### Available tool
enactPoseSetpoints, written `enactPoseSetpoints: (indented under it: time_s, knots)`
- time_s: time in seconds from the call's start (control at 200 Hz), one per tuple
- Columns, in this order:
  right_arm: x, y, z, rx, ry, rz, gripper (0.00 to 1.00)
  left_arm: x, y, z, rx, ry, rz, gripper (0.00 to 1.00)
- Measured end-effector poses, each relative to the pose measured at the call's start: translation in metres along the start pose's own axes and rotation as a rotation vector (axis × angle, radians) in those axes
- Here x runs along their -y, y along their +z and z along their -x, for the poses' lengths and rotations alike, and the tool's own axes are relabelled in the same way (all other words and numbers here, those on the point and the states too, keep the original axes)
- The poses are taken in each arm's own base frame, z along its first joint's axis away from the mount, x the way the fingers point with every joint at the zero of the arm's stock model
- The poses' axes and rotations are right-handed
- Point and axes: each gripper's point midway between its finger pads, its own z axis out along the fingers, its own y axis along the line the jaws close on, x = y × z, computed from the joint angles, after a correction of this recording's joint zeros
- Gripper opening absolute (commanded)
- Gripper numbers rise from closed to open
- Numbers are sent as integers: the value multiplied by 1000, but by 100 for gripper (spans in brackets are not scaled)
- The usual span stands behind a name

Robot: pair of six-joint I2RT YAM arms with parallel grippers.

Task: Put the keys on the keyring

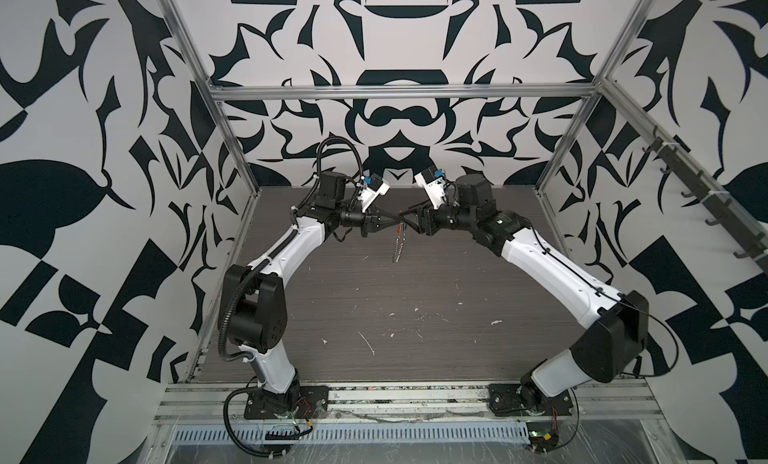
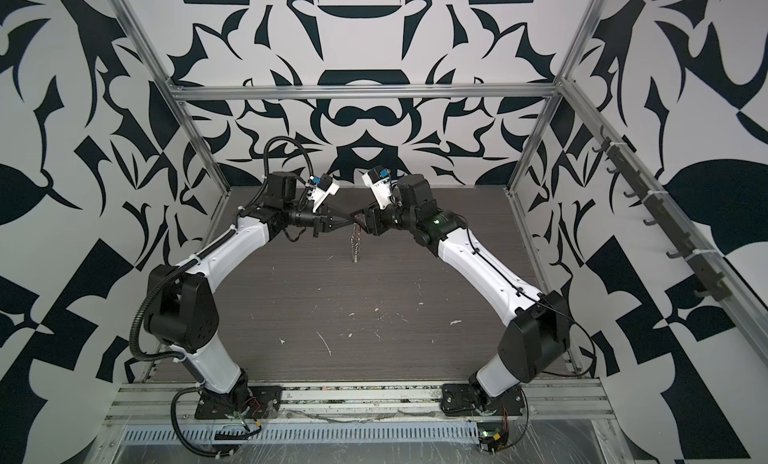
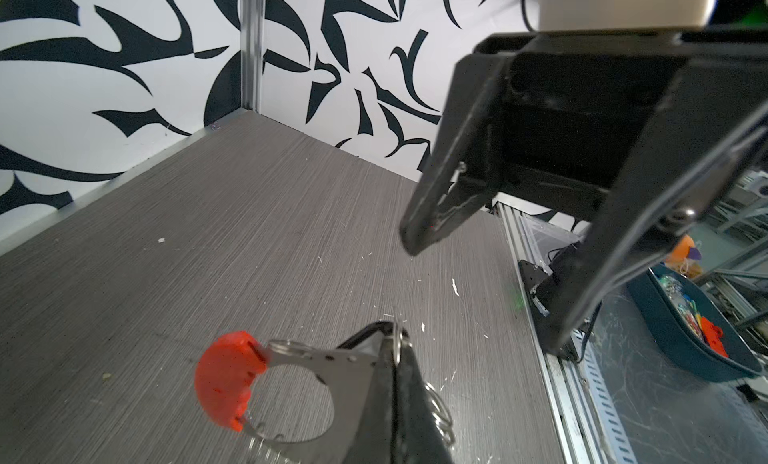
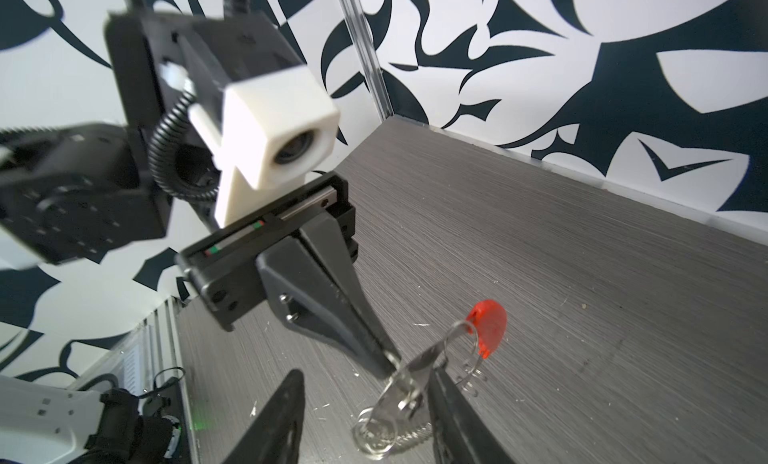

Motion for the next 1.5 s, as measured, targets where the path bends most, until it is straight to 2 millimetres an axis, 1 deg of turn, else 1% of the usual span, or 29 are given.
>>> enactPoseSetpoints:
  time_s: [0.125,0.19,0.295,0.445,0.57,0.72,0.855,0.91,1.025,1.16,1.34,1.5]
  knots:
    - [1,-11,8,51,29,8,51,0,-3,14,46,23,27,0]
    - [5,-14,9,66,57,17,45,4,-5,19,65,38,34,0]
    - [15,-16,12,91,113,50,40,9,-8,23,87,57,34,0]
    - [25,-12,12,101,181,106,40,12,-9,29,105,63,20,0]
    - [21,-4,12,97,201,174,39,14,-9,30,108,62,11,0]
    - [20,5,6,73,231,221,36,15,-9,35,124,64,4,0]
    - [16,5,8,76,233,247,35,17,-10,38,131,57,-3,0]
    - [14,4,9,80,231,258,33,17,-10,39,134,57,-7,0]
    - [12,4,11,85,230,271,28,18,-10,42,142,58,-12,0]
    - [10,3,13,91,226,279,18,20,-11,44,146,54,-20,0]
    - [9,2,15,96,227,289,12,21,-11,45,149,57,-23,0]
    - [6,2,15,90,231,303,3,21,-11,45,152,60,-23,0]
